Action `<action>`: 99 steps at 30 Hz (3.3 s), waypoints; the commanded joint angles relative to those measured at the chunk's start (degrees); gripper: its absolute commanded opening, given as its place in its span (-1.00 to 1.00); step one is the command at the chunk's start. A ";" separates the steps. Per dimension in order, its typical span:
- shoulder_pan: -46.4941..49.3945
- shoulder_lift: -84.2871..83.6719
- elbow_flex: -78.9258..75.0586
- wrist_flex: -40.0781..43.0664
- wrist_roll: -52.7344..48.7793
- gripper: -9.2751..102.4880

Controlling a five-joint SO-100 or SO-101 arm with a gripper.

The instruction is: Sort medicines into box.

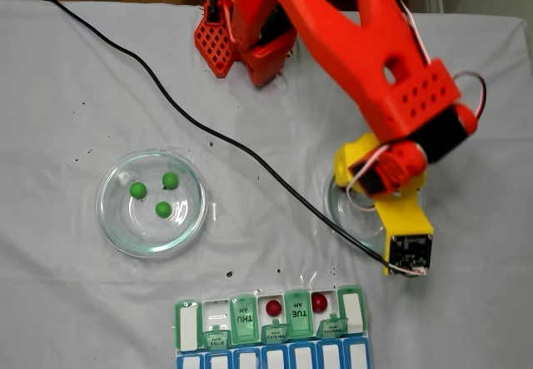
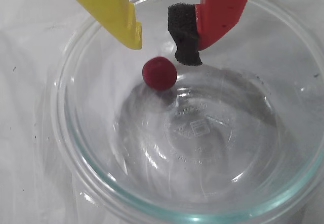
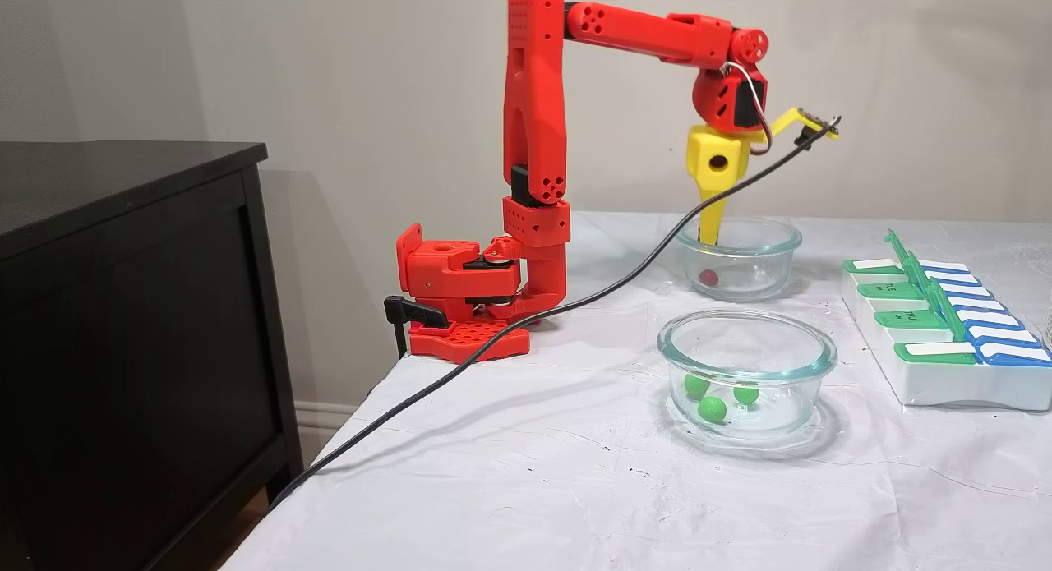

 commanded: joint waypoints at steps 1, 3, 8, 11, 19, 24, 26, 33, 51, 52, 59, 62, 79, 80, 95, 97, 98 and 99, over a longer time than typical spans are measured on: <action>1.05 -1.93 -7.12 3.25 -3.43 -0.57; 1.49 -2.11 -7.21 2.29 -3.60 -0.56; 1.85 -2.37 -7.56 2.02 -4.13 -0.54; 1.41 -2.72 -6.68 1.58 -4.04 -0.53; 0.88 -6.50 -5.27 0.79 -3.87 -0.48; 0.18 -7.38 -4.22 -0.18 -2.99 -0.48; 0.18 -7.73 -4.22 -0.44 -2.81 -0.48; -0.88 -10.28 -4.92 2.20 -1.49 -0.44; -2.90 -10.20 -4.48 4.83 0.35 -0.69; -2.99 -10.20 -4.48 4.92 0.35 -0.71; -3.43 -9.93 -3.69 4.22 0.70 -0.81; -3.78 -9.93 -3.96 5.01 0.97 -0.83; 4.83 11.07 -15.47 -1.67 26.89 -0.83; 6.42 11.34 -17.84 -0.97 27.86 -0.83; 31.38 17.49 -15.56 -13.80 26.54 -0.84; 34.37 16.00 -17.05 -12.57 26.02 -0.84; 35.33 15.91 -16.17 -13.01 25.58 -0.84; 36.21 16.00 -14.94 -13.62 25.31 -0.84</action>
